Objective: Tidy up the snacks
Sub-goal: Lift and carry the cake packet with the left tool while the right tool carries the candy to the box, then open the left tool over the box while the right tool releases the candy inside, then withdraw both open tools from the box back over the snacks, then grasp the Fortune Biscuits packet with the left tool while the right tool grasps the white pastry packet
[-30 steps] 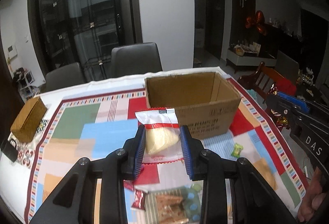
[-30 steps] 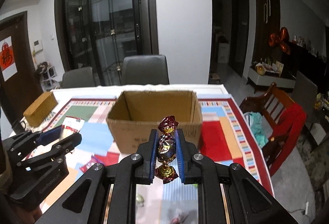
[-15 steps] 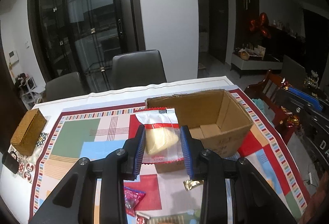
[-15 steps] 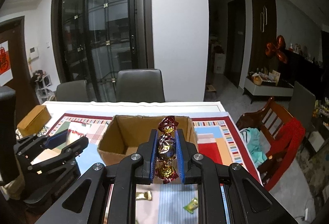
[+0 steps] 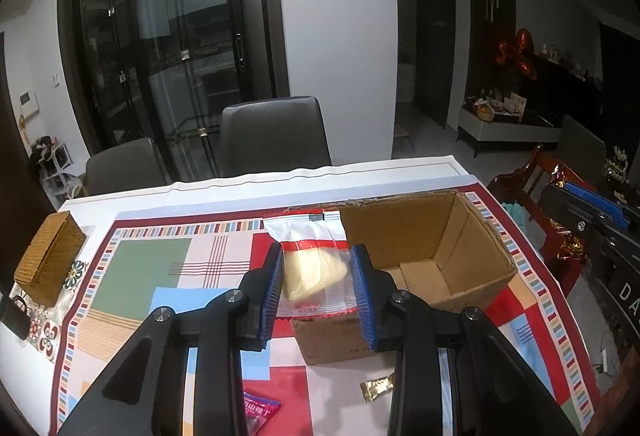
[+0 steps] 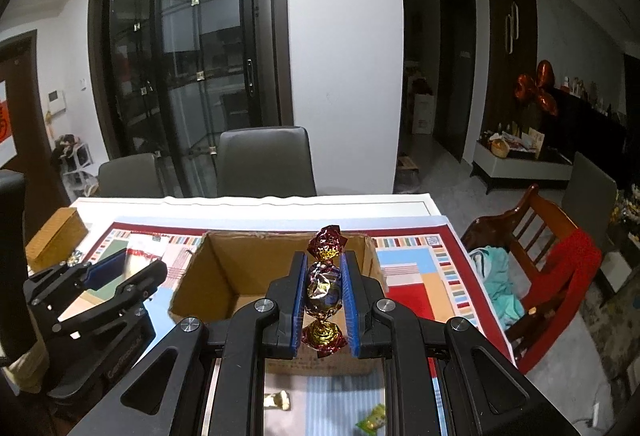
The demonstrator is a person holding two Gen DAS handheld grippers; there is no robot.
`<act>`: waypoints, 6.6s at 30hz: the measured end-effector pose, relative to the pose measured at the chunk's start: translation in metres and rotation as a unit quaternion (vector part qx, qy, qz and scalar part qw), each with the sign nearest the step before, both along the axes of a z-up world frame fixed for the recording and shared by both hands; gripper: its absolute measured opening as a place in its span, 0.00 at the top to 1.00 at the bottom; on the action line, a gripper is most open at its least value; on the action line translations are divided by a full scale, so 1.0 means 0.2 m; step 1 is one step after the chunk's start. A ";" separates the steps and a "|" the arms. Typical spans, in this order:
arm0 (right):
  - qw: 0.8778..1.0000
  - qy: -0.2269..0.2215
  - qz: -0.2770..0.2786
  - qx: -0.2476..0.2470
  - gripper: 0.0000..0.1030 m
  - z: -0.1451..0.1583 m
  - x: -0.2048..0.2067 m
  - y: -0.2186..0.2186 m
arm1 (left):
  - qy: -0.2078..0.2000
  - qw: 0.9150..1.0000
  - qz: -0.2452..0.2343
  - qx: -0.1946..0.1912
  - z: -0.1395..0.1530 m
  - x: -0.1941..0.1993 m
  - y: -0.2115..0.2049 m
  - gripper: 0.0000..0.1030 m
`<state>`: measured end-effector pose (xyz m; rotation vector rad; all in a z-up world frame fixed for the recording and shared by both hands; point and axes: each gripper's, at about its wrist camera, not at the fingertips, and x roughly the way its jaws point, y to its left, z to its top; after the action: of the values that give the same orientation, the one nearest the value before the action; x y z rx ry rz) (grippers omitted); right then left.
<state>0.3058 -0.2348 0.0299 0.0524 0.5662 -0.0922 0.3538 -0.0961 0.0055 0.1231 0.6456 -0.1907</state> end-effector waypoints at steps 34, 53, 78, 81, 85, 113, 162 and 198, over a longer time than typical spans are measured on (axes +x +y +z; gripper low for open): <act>0.999 0.046 0.025 0.001 0.47 -0.22 0.38 -0.04 | 0.028 0.999 -0.006 0.020 -0.18 0.32 -0.07 0.47; 0.999 0.038 -0.002 -0.005 0.27 -0.17 0.23 -0.07 | -0.002 1.000 0.029 0.006 -0.08 0.15 0.03 0.19; 1.000 0.017 -0.019 0.000 0.27 -0.07 -0.28 -0.05 | -0.017 0.999 0.022 0.016 -0.03 -0.35 0.08 0.16; 1.000 0.020 -0.021 0.001 0.27 -0.08 -0.34 -0.05 | -0.018 1.000 0.019 0.017 -0.03 -0.40 0.08 0.16; 0.999 0.019 -0.028 -0.006 0.27 -0.10 -0.42 -0.05 | -0.023 0.999 0.016 0.021 -0.04 -0.48 0.09 0.16; 0.998 0.046 -0.039 -0.012 0.27 -0.20 -0.80 -0.03 | 0.007 1.000 -0.009 0.010 -0.24 -0.88 0.11 0.16; 0.964 0.182 -0.185 0.050 0.27 -0.90 -0.91 -0.02 | 0.101 0.993 0.054 0.032 -0.86 -0.83 0.26 0.16; 0.954 0.216 -0.189 0.089 0.61 -1.04 -0.87 -0.08 | 0.144 0.989 0.016 0.019 -1.00 -0.77 0.16 0.59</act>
<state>0.1320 -0.2517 -0.1778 0.3231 0.9978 -0.4327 0.1999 -0.0649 -0.1945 0.1233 0.9388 -0.1660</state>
